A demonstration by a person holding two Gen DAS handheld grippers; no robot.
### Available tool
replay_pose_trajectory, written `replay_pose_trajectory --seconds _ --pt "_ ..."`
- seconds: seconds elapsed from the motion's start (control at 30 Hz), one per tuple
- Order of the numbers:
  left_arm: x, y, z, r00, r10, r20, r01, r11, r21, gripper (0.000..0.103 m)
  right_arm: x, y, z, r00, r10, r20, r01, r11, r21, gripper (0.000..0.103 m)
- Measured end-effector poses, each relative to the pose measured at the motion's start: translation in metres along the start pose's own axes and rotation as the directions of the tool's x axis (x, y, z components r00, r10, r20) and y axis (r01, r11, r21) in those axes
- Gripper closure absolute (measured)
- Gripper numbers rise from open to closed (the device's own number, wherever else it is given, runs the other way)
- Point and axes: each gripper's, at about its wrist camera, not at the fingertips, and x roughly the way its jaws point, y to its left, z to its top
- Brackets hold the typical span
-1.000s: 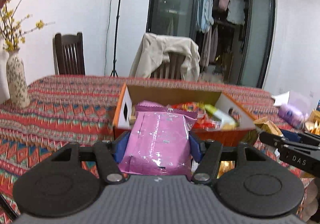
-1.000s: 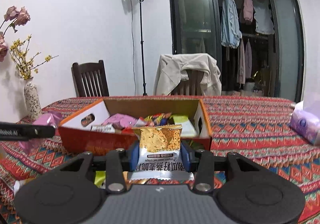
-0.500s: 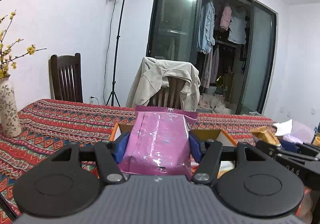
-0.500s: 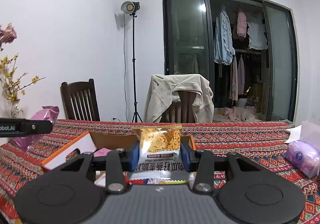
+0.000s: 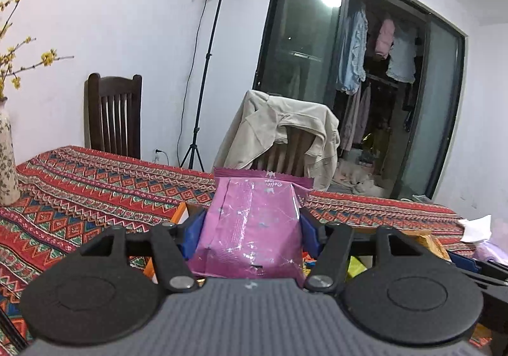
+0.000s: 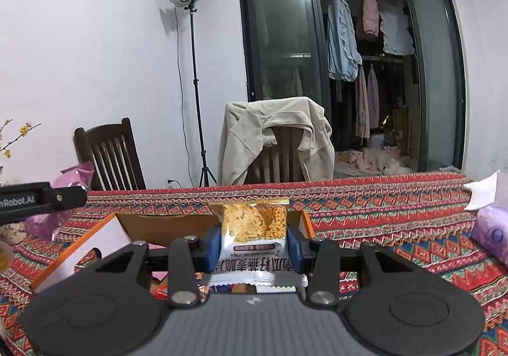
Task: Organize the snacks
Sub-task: 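Carry both packets over the orange box and open both tools, then withdraw both tools from the box back toward the snack pile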
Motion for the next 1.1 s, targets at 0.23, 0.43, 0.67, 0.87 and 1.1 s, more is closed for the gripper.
replay_pose_trajectory --seconds 0.23,0.43,0.67,0.87,1.1 --pt "0.026 0.006 -0.017 0.999 0.025 -0.047 -0.025 1.0 0.015 0.04 0.015 -0.003 -0.013 0.999 0.027 -0.019 -0.026 0.999 0.024 0.062" --pt "0.027 0.007 -0.024 0.999 0.022 -0.047 -0.02 0.999 0.029 0.04 0.018 -0.004 -0.019 0.999 0.028 -0.026 -0.028 0.999 0.02 0.062" --pt "0.022 0.007 -0.028 1.0 0.008 -0.027 -0.008 1.0 0.026 0.024 0.028 -0.003 -0.019 0.998 0.043 -0.053 -0.042 0.999 0.021 0.048" --pt "0.011 0.006 -0.027 0.999 0.011 0.033 -0.012 0.999 0.035 0.0 0.024 -0.004 -0.021 0.999 0.043 -0.023 -0.043 0.998 0.035 0.005" --pt "0.01 0.006 -0.027 0.999 0.023 0.042 -0.024 0.999 0.033 0.0 0.023 -0.004 -0.025 0.999 0.027 -0.033 -0.026 0.999 0.031 0.0"
